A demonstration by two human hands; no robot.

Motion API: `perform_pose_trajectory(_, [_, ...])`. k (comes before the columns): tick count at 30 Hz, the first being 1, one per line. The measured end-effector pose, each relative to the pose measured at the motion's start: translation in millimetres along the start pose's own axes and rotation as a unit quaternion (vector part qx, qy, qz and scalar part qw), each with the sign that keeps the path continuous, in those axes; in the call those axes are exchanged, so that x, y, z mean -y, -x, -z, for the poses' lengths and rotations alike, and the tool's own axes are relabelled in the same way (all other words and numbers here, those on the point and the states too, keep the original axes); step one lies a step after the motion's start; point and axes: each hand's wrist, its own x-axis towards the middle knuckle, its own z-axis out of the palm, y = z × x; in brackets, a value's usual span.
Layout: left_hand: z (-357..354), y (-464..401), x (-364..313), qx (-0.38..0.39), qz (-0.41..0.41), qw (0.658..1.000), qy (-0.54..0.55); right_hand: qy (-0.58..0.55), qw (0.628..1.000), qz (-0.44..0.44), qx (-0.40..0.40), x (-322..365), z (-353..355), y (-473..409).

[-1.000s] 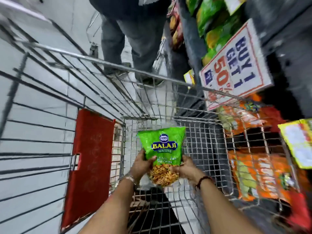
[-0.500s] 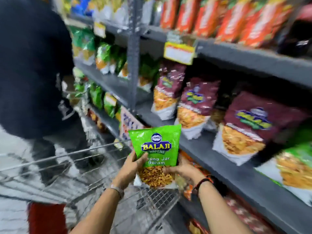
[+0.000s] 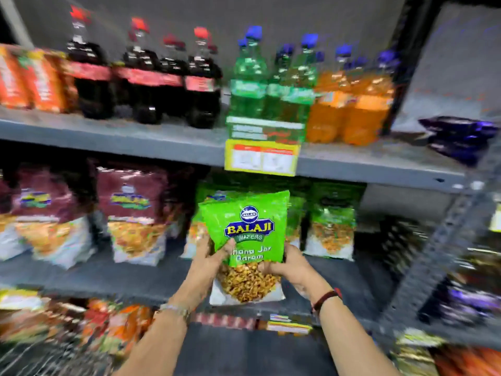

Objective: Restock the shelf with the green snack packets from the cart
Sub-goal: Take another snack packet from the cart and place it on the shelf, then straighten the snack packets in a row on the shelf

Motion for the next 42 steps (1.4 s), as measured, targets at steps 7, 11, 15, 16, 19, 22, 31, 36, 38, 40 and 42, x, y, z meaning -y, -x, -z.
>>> perform_pose_trajectory(7, [-105.5, -71.2, 57.7, 0.104, 0.101, 0.986, -0.084, -0.085, 0.978, 0.003, -0.190, -48.1, 95.7, 21.0])
perform_pose_trajectory(11, [-151.0, -93.6, 50.9, 0.146, 0.084, 0.974, -0.153, -0.100, 0.962, 0.016, -0.253, -64.7, 122.4, 15.8])
perform_pose_trajectory(15, [-182.0, -124.7, 57.5, 0.156, 0.075, 0.975, -0.140, -0.123, 0.954, 0.022, -0.272, -67.0, 144.5, -8.9])
perform_pose_trajectory(16, [-188.0, -131.7, 59.4, 0.145, 0.064, 0.978, -0.133, -0.122, 0.955, 0.016, -0.271, -67.4, 149.5, -15.9])
perform_pose_trajectory(19, [-203.0, -149.0, 66.3, 0.094, 0.033, 0.988, -0.120, -0.096, 0.956, -0.003, -0.278, -74.8, 164.2, -36.7])
perform_pose_trajectory(22, [-213.6, -155.6, 84.7, 0.024, 0.036, 0.993, -0.108, -0.015, 0.951, -0.036, -0.308, -86.2, 173.4, -50.8])
perform_pose_trajectory(31, [-208.5, -116.8, 130.5, 0.004, 0.019, 0.988, -0.150, 0.046, 0.951, -0.127, -0.279, -134.1, 160.6, -46.8])
perform_pose_trajectory(36, [-219.6, -110.1, 129.6, 0.002, 0.050, 0.979, -0.196, 0.062, 0.923, -0.099, -0.366, -130.6, 162.2, -42.4])
perform_pose_trajectory(38, [-229.2, -111.1, 137.5, 0.025, 0.078, 0.979, -0.185, 0.055, 0.909, -0.084, -0.404, -131.5, 168.6, -32.7])
perform_pose_trajectory(40, [-240.5, -111.5, 140.5, 0.029, 0.103, 0.974, -0.200, 0.042, 0.909, -0.067, -0.409, -133.3, 176.1, -24.8])
perform_pose_trajectory(42, [-248.2, -114.7, 143.5, 0.005, 0.110, 0.973, -0.202, 0.031, 0.915, -0.050, -0.400, -135.7, 181.1, -22.4])
